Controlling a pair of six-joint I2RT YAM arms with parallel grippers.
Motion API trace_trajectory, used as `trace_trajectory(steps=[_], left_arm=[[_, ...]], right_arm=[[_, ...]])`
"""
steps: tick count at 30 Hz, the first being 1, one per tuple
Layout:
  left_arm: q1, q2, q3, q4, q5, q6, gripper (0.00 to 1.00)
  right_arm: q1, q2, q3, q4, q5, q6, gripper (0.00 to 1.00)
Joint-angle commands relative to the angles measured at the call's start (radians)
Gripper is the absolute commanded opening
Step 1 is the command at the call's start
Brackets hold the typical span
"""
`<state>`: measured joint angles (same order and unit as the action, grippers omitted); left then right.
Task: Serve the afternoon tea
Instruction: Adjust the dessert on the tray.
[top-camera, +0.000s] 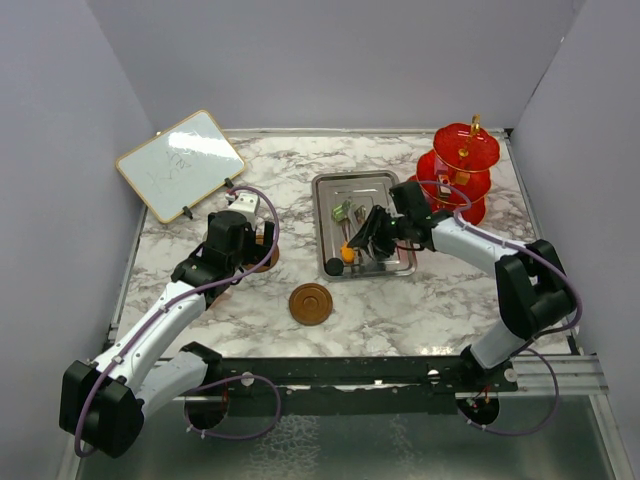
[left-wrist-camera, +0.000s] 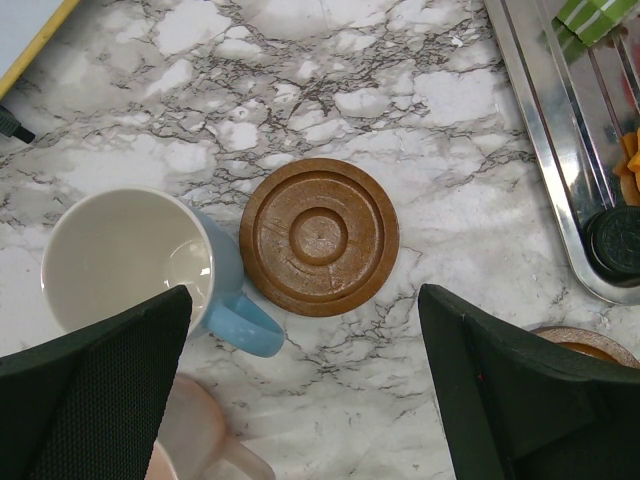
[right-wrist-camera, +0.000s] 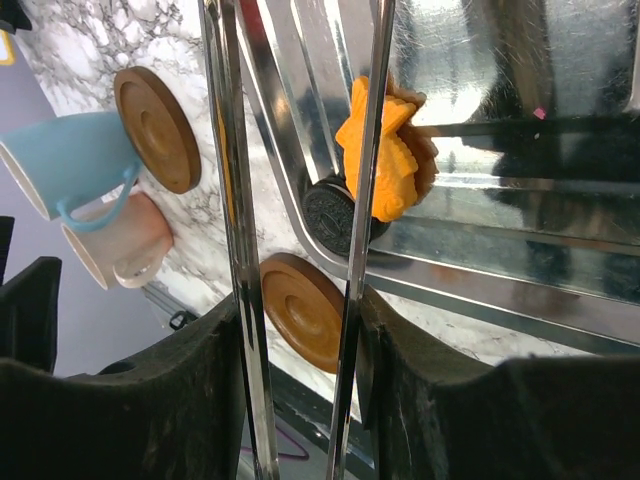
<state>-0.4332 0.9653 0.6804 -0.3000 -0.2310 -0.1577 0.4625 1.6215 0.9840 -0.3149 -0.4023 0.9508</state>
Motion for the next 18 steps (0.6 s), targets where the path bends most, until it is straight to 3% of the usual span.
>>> trace_trajectory(steps=[1, 5, 12, 18], left_arm=[[0.004, 0.0, 0.026, 0.017, 0.019, 0.006, 0.99], [0.004, 0.0, 0.027, 0.018, 0.018, 0.006, 0.99], [0.005, -0.003, 0.025, 0.015, 0.015, 0.006, 0.99], [0.005, -0.002, 0.025, 0.016, 0.016, 0.006, 0.99]], right_arm=[[-0.006, 0.018, 0.024, 0.082, -0.031, 0.019, 0.41], [-0.005, 0.049, 0.057, 0.089, -0.088, -0.016, 0.38], [-0.005, 0.043, 0.12, 0.007, -0.06, -0.106, 0.16], [-0.005, -0.038, 0.205, -0.199, 0.05, -0.257, 0.12]])
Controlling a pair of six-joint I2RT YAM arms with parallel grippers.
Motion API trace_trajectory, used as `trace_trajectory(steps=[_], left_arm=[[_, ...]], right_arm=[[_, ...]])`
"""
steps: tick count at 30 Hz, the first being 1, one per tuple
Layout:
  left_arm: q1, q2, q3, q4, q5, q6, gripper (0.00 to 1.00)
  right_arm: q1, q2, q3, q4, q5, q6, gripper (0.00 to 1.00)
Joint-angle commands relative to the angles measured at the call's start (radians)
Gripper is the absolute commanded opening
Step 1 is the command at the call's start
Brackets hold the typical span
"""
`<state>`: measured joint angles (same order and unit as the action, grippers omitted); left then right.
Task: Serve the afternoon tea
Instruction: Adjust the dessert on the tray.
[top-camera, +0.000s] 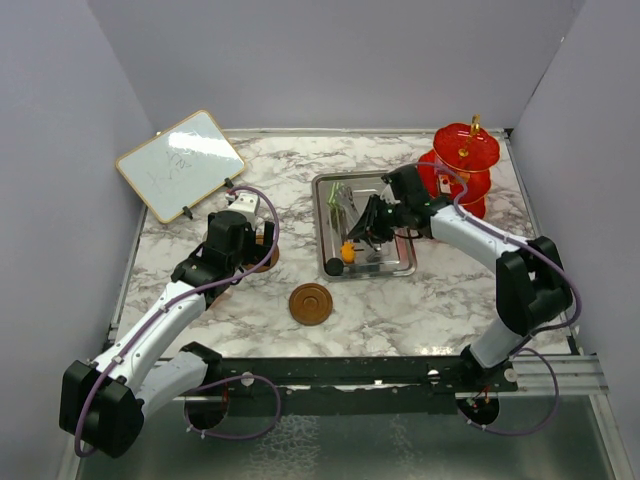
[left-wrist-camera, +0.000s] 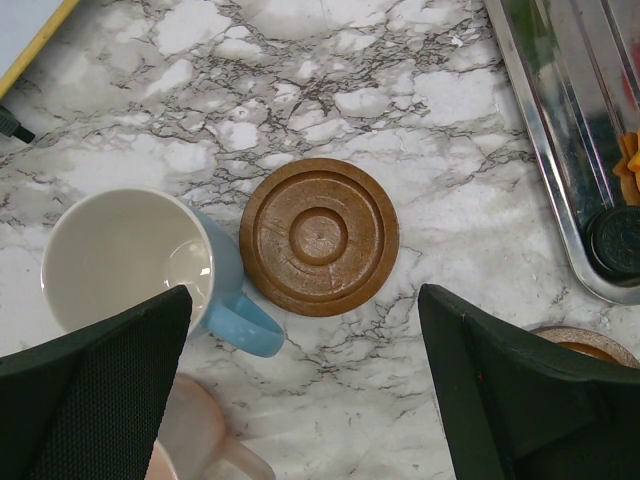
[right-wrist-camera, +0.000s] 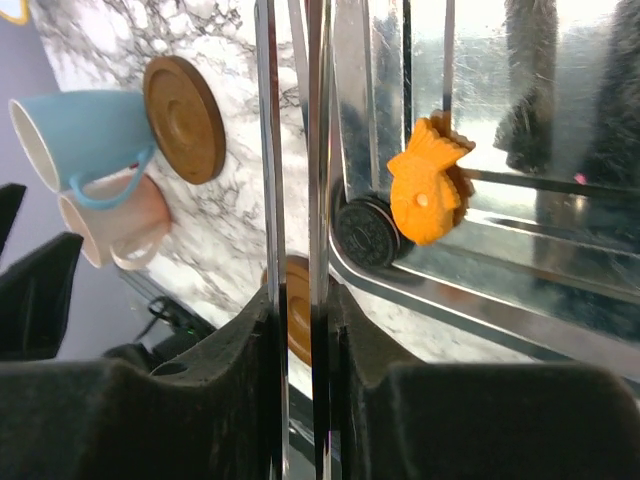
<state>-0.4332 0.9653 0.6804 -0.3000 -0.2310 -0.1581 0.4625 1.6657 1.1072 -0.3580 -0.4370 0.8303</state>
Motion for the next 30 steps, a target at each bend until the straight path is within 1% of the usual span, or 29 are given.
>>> trace_trajectory(steps=[1, 6, 8, 11, 15, 18, 24, 30], left_arm=[[0.005, -0.003, 0.025, 0.015, 0.016, 0.006, 0.99], [0.004, -0.002, 0.027, 0.017, 0.015, 0.005, 0.99], [0.005, -0.002, 0.028, 0.018, 0.019, 0.003, 0.99], [0.004, 0.002, 0.028, 0.018, 0.022, 0.002, 0.99], [0.005, 0.006, 0.028, 0.018, 0.02, 0.002, 0.99], [0.004, 0.005, 0.028, 0.017, 0.021, 0.002, 0.99], [0.004, -0.001, 0.027, 0.016, 0.02, 0.002, 0.99], [0.004, -0.003, 0.027, 0.016, 0.021, 0.002, 0.99]], right_arm=[[-0.005, -0.094, 0.104, -0.214, 0.119, -0.174, 0.12], [-0.005, -0.144, 0.175, -0.504, 0.253, -0.356, 0.13], [-0.004, -0.156, 0.188, -0.617, 0.289, -0.406, 0.13], [-0.004, -0.166, 0.199, -0.731, 0.333, -0.439, 0.13], [-0.004, -0.186, 0.209, -0.807, 0.367, -0.465, 0.15], [0.001, -0.166, 0.235, -0.876, 0.404, -0.481, 0.16], [0.03, -0.128, 0.254, -0.922, 0.42, -0.508, 0.19], [0.055, -0.096, 0.257, -0.913, 0.375, -0.525, 0.24]])
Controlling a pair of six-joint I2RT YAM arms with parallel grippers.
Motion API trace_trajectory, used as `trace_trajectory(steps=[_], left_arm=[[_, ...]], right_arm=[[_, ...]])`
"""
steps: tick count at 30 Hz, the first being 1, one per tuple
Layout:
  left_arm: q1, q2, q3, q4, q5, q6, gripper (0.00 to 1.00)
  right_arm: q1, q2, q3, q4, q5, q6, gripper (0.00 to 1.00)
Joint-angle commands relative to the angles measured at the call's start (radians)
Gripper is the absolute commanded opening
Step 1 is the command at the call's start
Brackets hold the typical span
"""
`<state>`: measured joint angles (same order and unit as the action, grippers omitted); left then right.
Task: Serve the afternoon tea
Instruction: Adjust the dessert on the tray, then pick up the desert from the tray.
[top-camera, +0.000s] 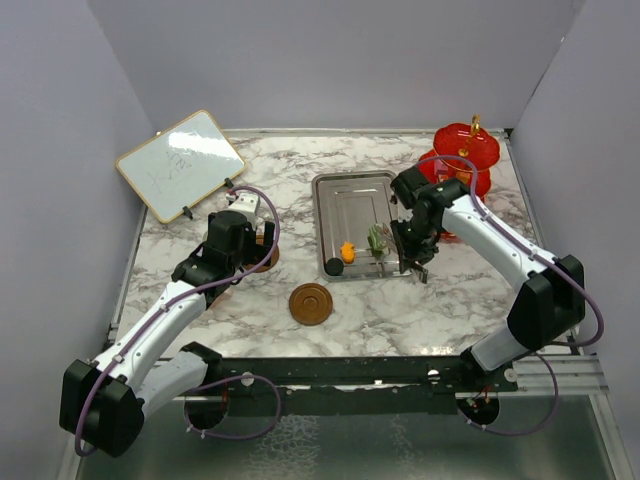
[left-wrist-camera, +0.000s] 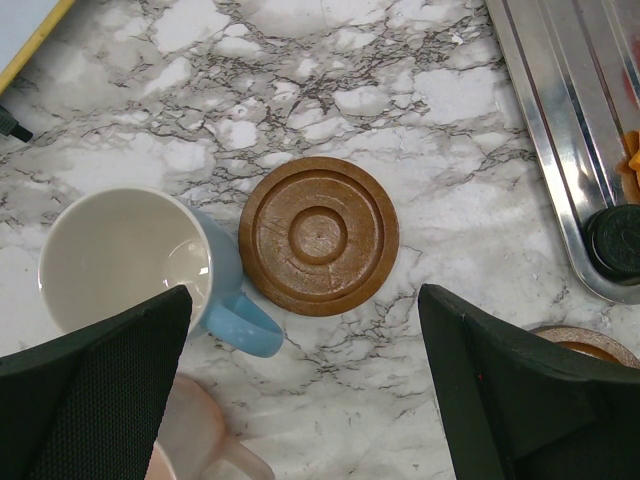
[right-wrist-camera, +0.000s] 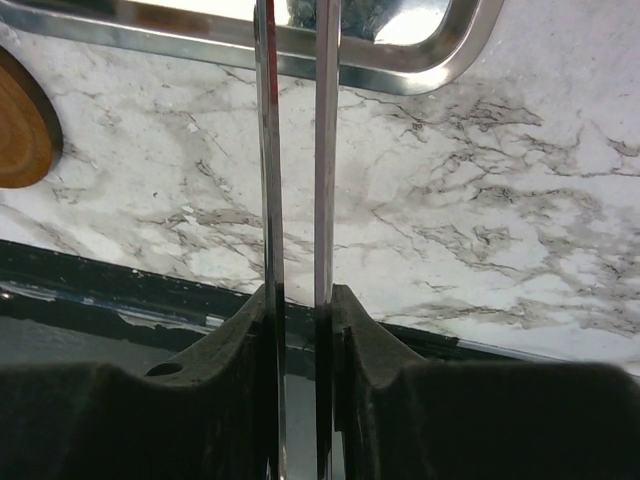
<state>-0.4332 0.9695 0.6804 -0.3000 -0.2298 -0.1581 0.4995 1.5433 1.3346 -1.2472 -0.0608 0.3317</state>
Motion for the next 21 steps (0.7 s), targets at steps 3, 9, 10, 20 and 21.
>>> trace_trajectory(steps=[3, 9, 10, 20, 21], left_arm=[[0.005, -0.009, 0.027, 0.016, 0.024, 0.001, 0.99], [0.004, -0.009, 0.027, 0.016, 0.025, 0.002, 0.99], [0.004, -0.008, 0.027, 0.016, 0.026, 0.002, 0.99], [0.004, -0.007, 0.027, 0.017, 0.023, 0.003, 0.99], [0.004, -0.006, 0.027, 0.017, 0.024, 0.003, 0.99]], right_arm=[[0.025, 0.036, 0.019, -0.007, -0.028, -0.041, 0.25], [0.027, 0.036, 0.027, 0.015, -0.054, -0.04, 0.28], [0.027, 0.033, 0.029, 0.019, -0.064, -0.042, 0.3], [0.027, 0.023, 0.019, 0.033, -0.105, -0.06, 0.37], [0.027, 0.022, 0.019, 0.032, -0.107, -0.06, 0.37]])
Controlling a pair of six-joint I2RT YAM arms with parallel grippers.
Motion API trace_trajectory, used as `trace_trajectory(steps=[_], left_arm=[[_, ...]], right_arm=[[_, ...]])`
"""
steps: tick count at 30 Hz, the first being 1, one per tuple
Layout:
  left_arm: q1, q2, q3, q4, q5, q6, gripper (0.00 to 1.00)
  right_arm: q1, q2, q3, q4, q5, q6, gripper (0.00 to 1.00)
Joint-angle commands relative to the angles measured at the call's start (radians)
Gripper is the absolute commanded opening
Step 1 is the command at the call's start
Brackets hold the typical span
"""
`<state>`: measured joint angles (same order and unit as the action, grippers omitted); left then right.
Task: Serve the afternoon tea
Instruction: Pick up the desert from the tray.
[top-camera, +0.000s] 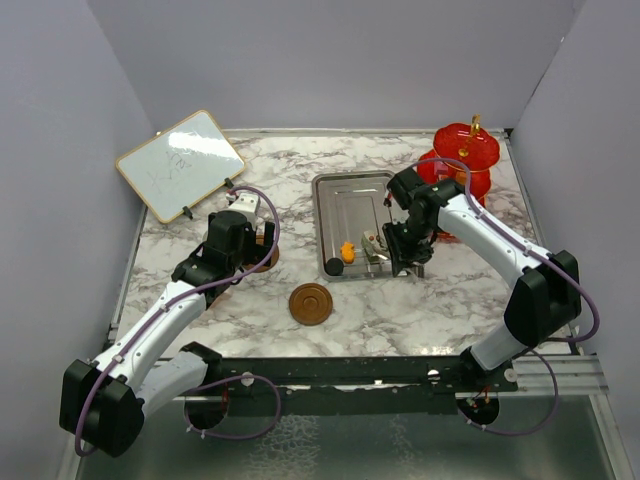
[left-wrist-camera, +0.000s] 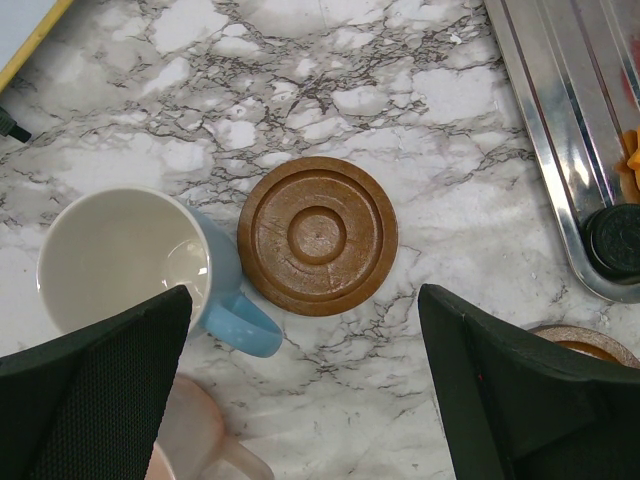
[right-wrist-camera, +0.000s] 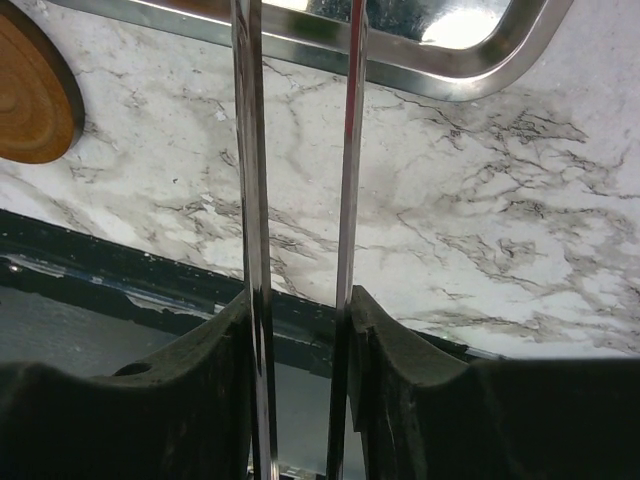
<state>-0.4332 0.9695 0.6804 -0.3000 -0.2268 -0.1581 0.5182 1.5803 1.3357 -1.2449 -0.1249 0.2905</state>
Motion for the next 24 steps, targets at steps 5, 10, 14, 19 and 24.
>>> trace_trajectory(steps=[5, 10, 14, 19, 24], left_arm=[[0.004, -0.009, 0.027, 0.016, 0.02, 0.005, 0.99], [0.005, -0.003, 0.027, 0.018, 0.024, 0.003, 0.99], [0.004, 0.001, 0.028, 0.017, 0.024, 0.002, 0.99], [0.005, 0.002, 0.028, 0.018, 0.022, 0.003, 0.99], [0.004, 0.0, 0.028, 0.016, 0.024, 0.002, 0.99]], right_arm=[[0.008, -0.012, 0.013, 0.027, -0.03, -0.02, 0.37], [0.008, -0.003, 0.008, 0.038, -0.024, -0.016, 0.33], [0.008, -0.022, 0.053, 0.031, 0.004, 0.008, 0.19], [0.008, -0.103, 0.099, 0.003, 0.035, 0.064, 0.14], [0.008, -0.214, 0.148, -0.088, 0.123, 0.152, 0.13]])
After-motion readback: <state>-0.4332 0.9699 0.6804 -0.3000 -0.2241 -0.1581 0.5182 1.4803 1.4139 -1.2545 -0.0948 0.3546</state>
